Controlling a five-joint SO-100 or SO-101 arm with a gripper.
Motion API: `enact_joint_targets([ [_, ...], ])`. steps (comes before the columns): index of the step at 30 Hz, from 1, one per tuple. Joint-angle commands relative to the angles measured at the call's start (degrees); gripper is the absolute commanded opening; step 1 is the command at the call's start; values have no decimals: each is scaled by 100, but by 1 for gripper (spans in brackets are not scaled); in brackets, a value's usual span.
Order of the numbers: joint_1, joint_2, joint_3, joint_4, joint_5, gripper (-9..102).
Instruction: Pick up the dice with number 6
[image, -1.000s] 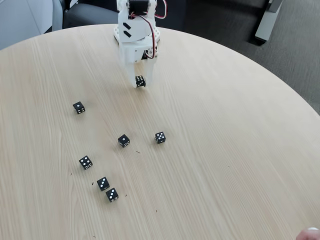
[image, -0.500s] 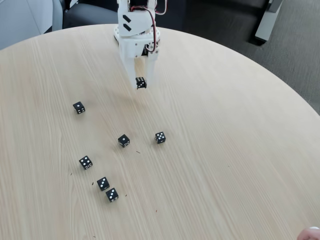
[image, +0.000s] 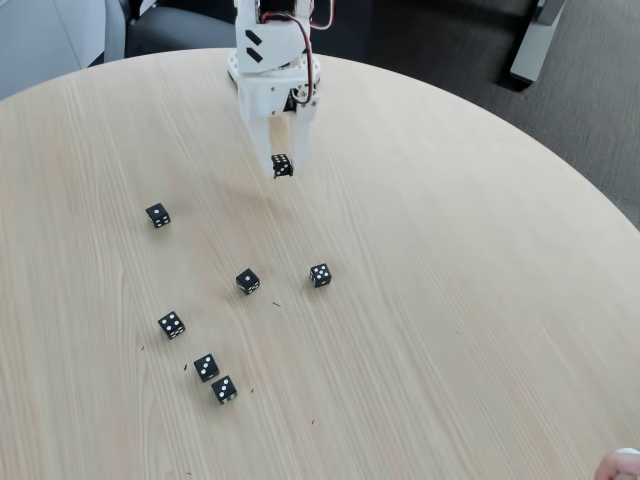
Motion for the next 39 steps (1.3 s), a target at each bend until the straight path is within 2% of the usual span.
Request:
enact_joint_targets([
  [1, 0, 88, -62, 26, -167, 0],
  [17, 35, 457, -53, 44, -483, 0],
  [20, 35, 457, -53, 369, -694, 0],
  [24, 35, 510, -53, 888, -422, 0],
  [39, 35, 519, -62, 984, 993, 0],
])
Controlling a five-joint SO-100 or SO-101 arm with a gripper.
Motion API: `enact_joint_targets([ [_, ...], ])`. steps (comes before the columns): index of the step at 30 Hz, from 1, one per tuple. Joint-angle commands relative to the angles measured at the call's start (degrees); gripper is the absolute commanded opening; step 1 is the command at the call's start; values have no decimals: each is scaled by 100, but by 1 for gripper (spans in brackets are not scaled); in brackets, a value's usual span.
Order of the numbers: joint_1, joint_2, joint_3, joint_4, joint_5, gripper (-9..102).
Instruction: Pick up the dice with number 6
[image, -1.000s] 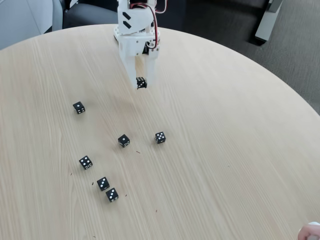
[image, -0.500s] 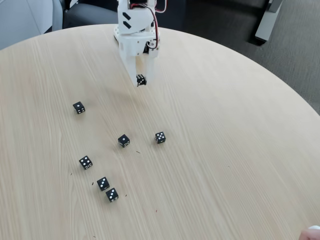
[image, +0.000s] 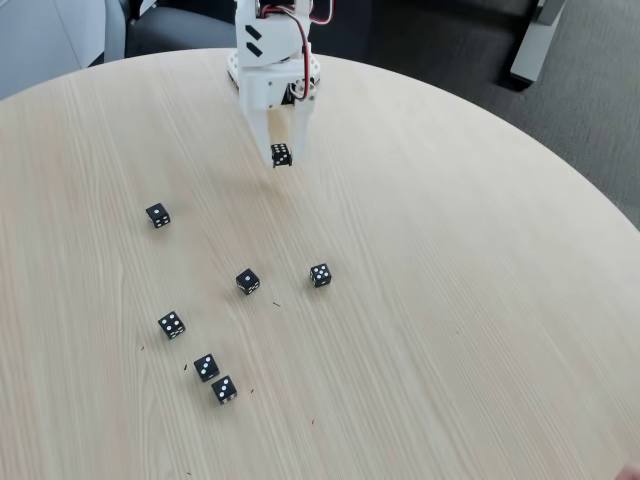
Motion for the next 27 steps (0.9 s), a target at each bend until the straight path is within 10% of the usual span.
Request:
enact_joint_targets([
  [1, 35, 44, -62, 18, 360, 0],
  [27, 35, 44, -35, 0, 606, 0],
])
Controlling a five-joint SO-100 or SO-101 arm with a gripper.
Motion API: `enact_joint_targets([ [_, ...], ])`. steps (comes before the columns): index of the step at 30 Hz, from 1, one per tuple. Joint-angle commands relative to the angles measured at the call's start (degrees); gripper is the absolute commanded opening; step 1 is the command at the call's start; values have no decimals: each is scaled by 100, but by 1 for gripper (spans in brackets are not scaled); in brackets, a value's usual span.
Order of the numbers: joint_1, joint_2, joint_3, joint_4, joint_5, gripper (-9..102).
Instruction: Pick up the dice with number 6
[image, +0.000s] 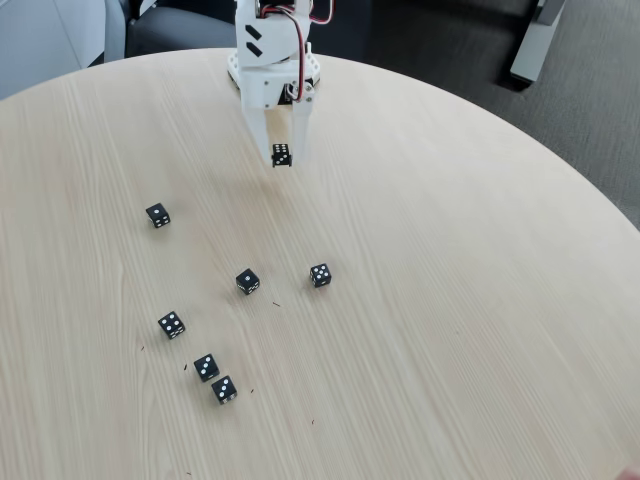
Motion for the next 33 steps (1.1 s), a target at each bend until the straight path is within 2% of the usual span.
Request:
enact_joint_targets([
  [1, 35, 44, -35, 0, -35, 0],
  [12, 35, 44, -35, -9, -352, 0],
  [33, 35, 44, -35, 26, -193, 0],
])
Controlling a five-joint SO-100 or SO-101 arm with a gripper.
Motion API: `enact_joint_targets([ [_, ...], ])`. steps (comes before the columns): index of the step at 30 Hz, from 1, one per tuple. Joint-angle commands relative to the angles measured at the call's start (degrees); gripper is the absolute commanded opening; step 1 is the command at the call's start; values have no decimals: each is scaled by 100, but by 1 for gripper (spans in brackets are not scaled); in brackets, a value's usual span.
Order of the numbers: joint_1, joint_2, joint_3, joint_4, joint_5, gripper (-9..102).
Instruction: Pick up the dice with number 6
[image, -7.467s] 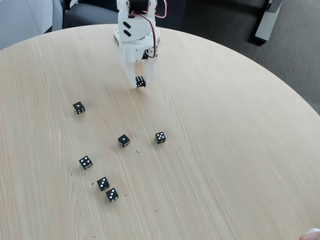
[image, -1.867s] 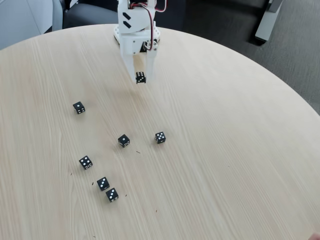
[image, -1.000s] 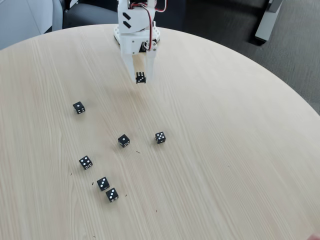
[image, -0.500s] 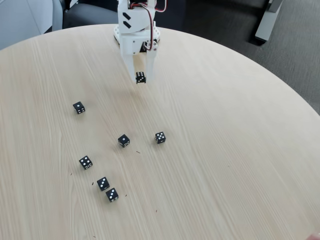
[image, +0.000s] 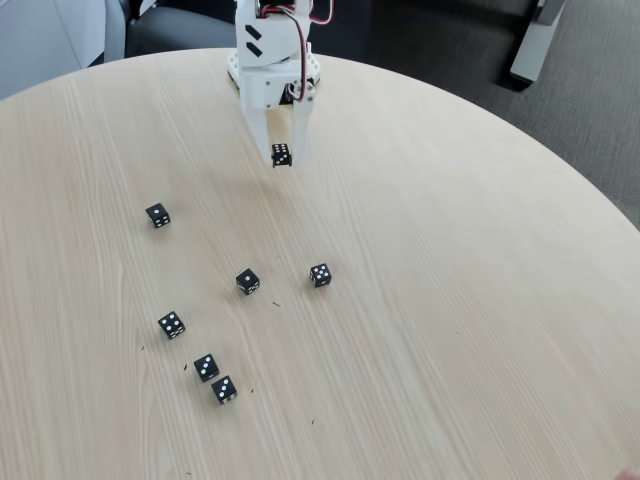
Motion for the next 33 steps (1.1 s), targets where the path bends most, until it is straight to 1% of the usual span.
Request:
enact_joint_targets([
  [1, 35, 44, -35, 26, 149, 0],
  [33, 35, 44, -26, 26, 53, 0],
])
